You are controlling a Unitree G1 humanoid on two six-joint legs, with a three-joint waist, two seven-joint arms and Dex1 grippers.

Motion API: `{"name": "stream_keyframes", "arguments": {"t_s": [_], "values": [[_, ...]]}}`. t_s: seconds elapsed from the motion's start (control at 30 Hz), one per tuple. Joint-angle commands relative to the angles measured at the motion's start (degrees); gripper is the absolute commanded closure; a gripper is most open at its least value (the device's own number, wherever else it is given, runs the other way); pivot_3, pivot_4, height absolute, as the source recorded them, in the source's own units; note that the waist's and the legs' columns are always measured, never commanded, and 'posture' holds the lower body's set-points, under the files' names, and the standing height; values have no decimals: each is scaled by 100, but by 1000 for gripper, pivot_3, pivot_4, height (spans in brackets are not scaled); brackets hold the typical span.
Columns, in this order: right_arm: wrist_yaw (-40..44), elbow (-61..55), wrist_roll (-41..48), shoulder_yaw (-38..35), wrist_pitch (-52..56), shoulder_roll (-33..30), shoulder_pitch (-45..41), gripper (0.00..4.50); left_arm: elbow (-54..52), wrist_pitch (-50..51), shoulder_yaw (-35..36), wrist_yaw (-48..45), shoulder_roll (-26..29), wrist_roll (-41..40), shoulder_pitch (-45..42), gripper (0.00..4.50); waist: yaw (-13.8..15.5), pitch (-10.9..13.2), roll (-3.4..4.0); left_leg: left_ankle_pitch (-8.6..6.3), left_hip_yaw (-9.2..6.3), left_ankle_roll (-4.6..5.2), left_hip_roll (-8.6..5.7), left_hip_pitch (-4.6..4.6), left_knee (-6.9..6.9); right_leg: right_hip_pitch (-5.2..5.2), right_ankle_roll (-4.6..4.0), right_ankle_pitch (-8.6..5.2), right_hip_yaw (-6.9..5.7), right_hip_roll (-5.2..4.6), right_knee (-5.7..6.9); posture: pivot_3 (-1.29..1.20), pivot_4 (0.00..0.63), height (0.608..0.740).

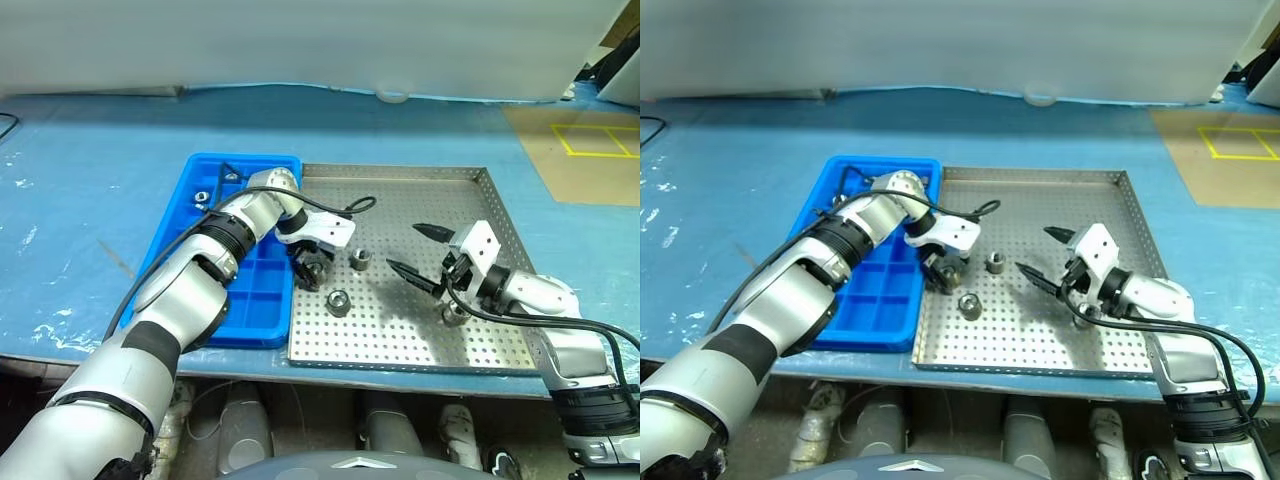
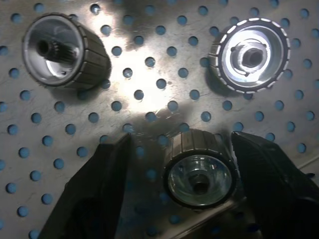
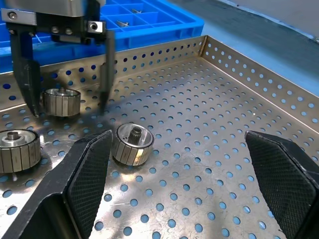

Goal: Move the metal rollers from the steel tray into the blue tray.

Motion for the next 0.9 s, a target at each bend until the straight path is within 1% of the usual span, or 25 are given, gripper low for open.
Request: {"name": "stream_keyframes", "arguments": {"t_s": [0.03, 0.07, 0.1, 0.2, 0.33, 0.4, 0.5, 0.57, 0.67, 0.8, 0.9], "values": [[-27, -160, 36, -89, -126, 45, -48, 0, 68, -257, -323, -230, 91, 116, -62, 2193, -5, 0, 0, 0, 0, 0, 0, 1, 0, 1, 0, 0, 1, 0, 0, -217, 150, 740], [-10, -150, 46, -75, -127, 50, -71, 0, 58, -286, -365, -230, 104, 102, -54, 2575, -6, -1, 1, 0, 0, 0, 0, 2, 0, 1, 0, 0, 1, 0, 0, -217, 150, 740], [16, -145, 62, -61, -125, 55, -99, 0, 44, -264, -371, -230, 110, 65, -40, 2846, -8, -1, 1, 0, 0, 0, 0, 4, 0, 2, 0, 0, 1, 0, 1, -217, 150, 740], [86, -134, 128, -53, -92, 65, -184, 0, -29, -209, -179, -217, 113, -10, 31, 2863, -21, -1, 1, 0, 1, 0, 0, 5, 0, 4, 0, 0, 1, 0, 1, -193, 150, 740], [340, -85, 348, -66, 7, 49, -409, 0, -236, -46, 498, 311, 173, -299, 232, 2863, -16, -2, 3, 0, 1, 0, 0, 5, -2, 4, 0, 0, 1, 0, 1, -148, 150, 740], [513, -53, 479, -27, 82, 53, -577, 0, -482, 289, 972, 814, 142, -572, 422, 2863, -2, -2, 4, 0, 1, 0, 0, 5, -1, 4, -1, 0, 0, 0, 2, -122, 150, 740], [740, 103, 551, 81, 132, 84, -916, 0, -1290, 969, 1654, 1359, 130, -1049, 895, 2863, 31, -1, 4, 0, 1, 0, 0, 4, 0, 4, -1, 1, -1, -2, 4, -70, 150, 740], [870, 302, 534, 191, 119, 142, -1218, 0, -1953, 1478, 2206, 2057, 46, -1382, 1288, 2863, 48, -1, 5, 0, 0, 1, 1, 0, -1, 3, -2, 0, -4, -2, 2, -39, 150, 740], [1098, 658, 484, 378, 71, 250, -1685, 0, -3099, 2316, 3073, 3175, -235, -1979, 1966, 2863, 58, 1, 6, 0, -1, 1, 3, -10, -2, -4, -3, 0, -10, -1, 1, 40, 150, 740], [1434, 1226, 457, 607, -6, 474, -2323, 0, -4524, 2722, 3844, 4656, -479, -2202, 2932, 2863, 78, 1, 6, -1, -3, 2, 8, -18, -7, -11, -5, -1, -18, 0, -2, 142, 150, 740], [1686, 1800, 351, 790, -181, 716, -2818, 0, -5593, 2847, 4191, 5563, -608, -2209, 3646, 2863, 121, 2, 5, 0, -7, 1, 11, -24, -13, -14, -5, -1, -26, 1, -5, 241, 150, 740]]}}
